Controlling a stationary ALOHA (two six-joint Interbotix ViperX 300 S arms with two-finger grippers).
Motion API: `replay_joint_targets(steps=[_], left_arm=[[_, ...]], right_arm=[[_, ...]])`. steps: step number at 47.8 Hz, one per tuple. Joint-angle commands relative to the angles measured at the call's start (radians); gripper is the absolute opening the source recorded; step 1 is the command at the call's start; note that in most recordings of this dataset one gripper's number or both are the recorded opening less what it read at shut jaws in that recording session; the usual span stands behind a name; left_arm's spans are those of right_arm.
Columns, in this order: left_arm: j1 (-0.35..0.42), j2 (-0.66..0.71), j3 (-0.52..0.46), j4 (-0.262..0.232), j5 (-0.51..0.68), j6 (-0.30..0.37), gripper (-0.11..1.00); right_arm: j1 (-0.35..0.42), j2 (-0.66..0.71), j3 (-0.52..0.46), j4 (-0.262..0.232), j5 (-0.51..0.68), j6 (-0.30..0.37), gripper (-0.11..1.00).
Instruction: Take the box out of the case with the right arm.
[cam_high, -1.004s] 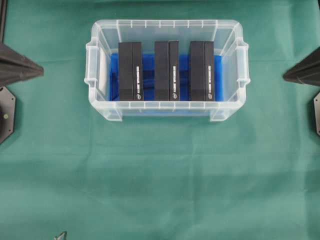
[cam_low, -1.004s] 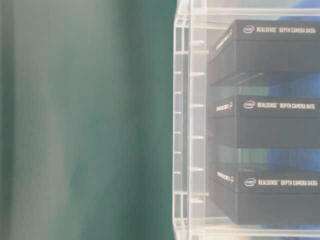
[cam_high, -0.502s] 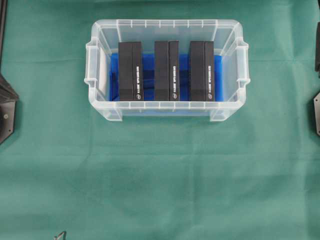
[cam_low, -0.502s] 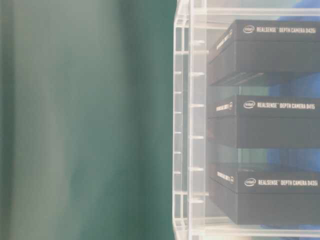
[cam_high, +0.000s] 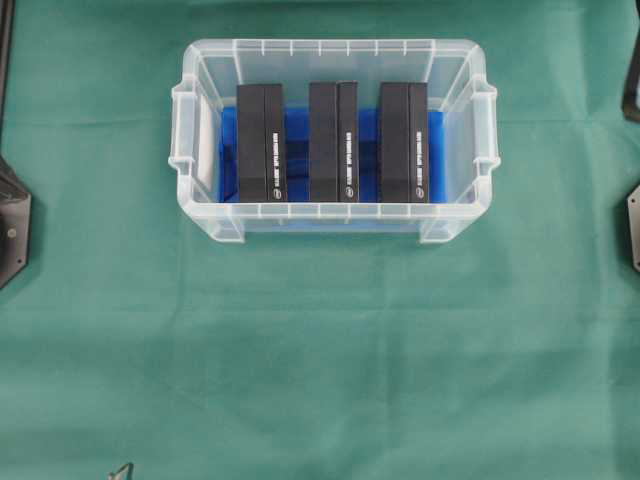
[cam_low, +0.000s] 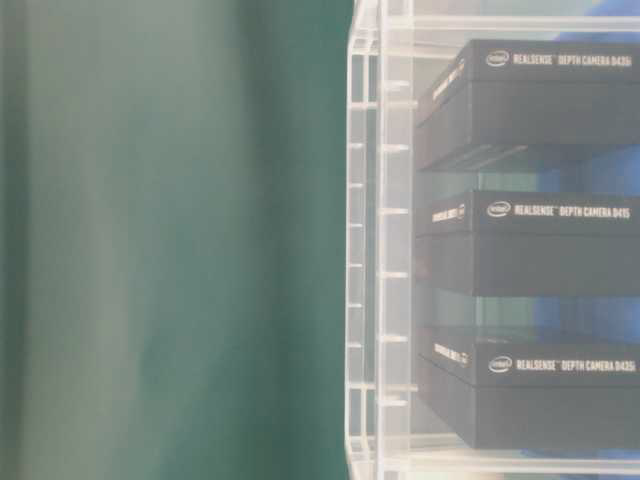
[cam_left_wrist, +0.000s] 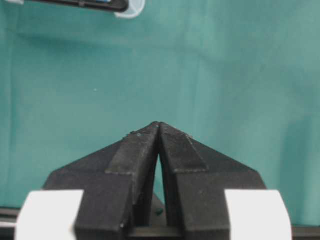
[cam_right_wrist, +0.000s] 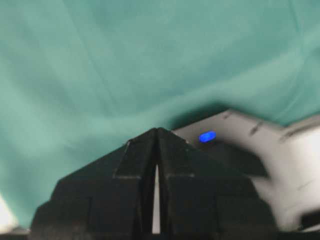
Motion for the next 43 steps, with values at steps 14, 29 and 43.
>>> replay_joint_targets(steps=[14, 29, 43], left_arm=[[-0.003, 0.003, -0.023, 0.002, 0.0, 0.0, 0.0], [-0.002, 0.003, -0.023, 0.002, 0.02, 0.0, 0.0], [-0.003, 0.003, -0.023, 0.002, 0.021, 0.0, 0.0]], right_arm=[[0.0, 0.051, -0.032, -0.002, 0.02, 0.703, 0.0], [0.0, 0.054, -0.035, -0.034, 0.012, 0.836, 0.0], [-0.13, 0.089, -0.048, -0.092, 0.002, 0.735, 0.0]])
